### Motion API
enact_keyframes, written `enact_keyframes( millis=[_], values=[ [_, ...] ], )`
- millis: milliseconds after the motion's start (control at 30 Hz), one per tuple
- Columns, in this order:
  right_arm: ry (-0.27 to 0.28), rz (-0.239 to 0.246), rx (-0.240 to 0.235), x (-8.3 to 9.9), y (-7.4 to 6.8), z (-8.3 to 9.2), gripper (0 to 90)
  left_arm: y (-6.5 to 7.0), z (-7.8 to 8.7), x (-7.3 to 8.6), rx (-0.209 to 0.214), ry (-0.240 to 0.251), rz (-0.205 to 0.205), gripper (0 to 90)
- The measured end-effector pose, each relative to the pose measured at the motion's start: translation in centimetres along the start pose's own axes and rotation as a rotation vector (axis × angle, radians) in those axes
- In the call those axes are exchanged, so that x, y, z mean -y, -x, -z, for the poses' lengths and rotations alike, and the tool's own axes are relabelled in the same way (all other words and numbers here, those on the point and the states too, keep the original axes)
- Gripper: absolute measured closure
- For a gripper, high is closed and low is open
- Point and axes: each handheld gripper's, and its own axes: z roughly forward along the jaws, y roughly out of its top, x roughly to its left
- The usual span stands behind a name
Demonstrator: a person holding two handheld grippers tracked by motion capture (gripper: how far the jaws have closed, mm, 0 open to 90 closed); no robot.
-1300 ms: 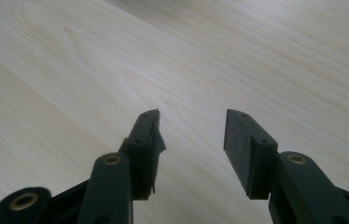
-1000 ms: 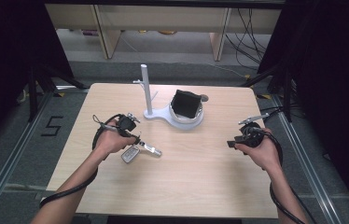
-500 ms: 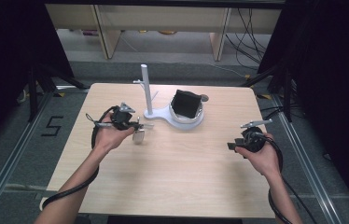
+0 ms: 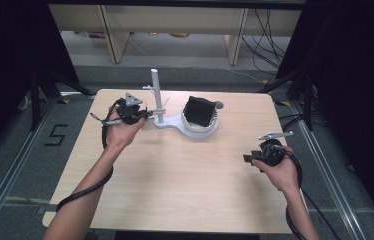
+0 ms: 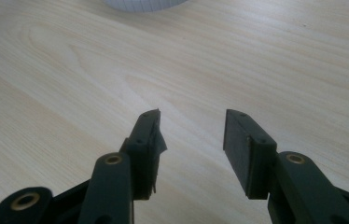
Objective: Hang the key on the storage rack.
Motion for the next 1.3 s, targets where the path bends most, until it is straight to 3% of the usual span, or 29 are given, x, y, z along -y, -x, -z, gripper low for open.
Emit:
enact_keyframes(
  millis=[67,100,167,233,400,433,467,533,767,833,933,1000,1100,1167,1300],
  values=[
    [-0.027,0.021,-0.005,0.0,0.1,0.2,57.0,-0.1,0.1,-0.1,-0.008,0.014,0.005,83.2],
    [-0.046,-0.016,-0.005,0.0,-0.2,0.3,57.0,-0.2,0.2,-0.3,-0.011,0.022,0.010,83.2],
    [0.003,-0.013,0.006,0.3,-0.1,-0.2,57.0,-0.3,0.4,-0.5,-0.018,0.024,0.009,83.2],
    [-0.050,-0.033,-0.002,0.1,-0.2,0.2,57.0,-0.5,0.5,-0.9,-0.029,0.026,0.007,83.2],
    [-0.044,-0.038,-0.010,0.1,-0.3,0.1,57.0,-0.8,0.6,-1.8,-0.051,0.024,-0.005,83.2],
    [-0.018,0.002,-0.040,0.1,0.1,-0.2,57.0,-0.9,0.6,-2.0,-0.043,0.022,-0.007,83.2],
    [-0.018,0.004,-0.075,0.1,0.2,-0.2,56.9,-0.9,0.6,-2.1,-0.049,0.017,-0.009,83.1],
    [-0.043,-0.037,-0.075,0.1,0.0,0.0,57.0,-1.0,0.6,-2.4,-0.065,0.017,-0.016,83.2],
    [-0.007,0.016,-0.068,0.1,0.4,0.0,56.9,-1.0,0.8,-3.7,-0.087,0.037,-0.018,83.1],
    [-0.035,-0.037,-0.064,0.0,0.1,0.2,56.9,-0.9,0.9,-3.9,-0.094,0.055,-0.009,83.1],
    [-0.034,-0.035,-0.065,0.0,0.2,0.2,56.9,-1.0,1.1,-4.1,-0.097,0.053,-0.011,83.2],
    [-0.036,-0.031,-0.075,0.0,0.2,0.2,56.9,-1.3,1.1,-4.3,-0.088,0.065,-0.044,83.2],
    [-0.016,-0.001,-0.071,0.0,0.4,0.1,56.9,-1.1,1.2,-4.5,-0.094,0.071,-0.029,83.1],
    [-0.047,-0.040,-0.065,-0.1,0.2,0.4,56.9,-1.0,1.2,-4.7,-0.092,0.074,-0.032,83.1],
    [-0.038,-0.034,-0.071,-0.1,0.2,0.3,56.9,-0.9,1.0,-5.0,-0.097,0.060,-0.055,83.1]
  ],
)
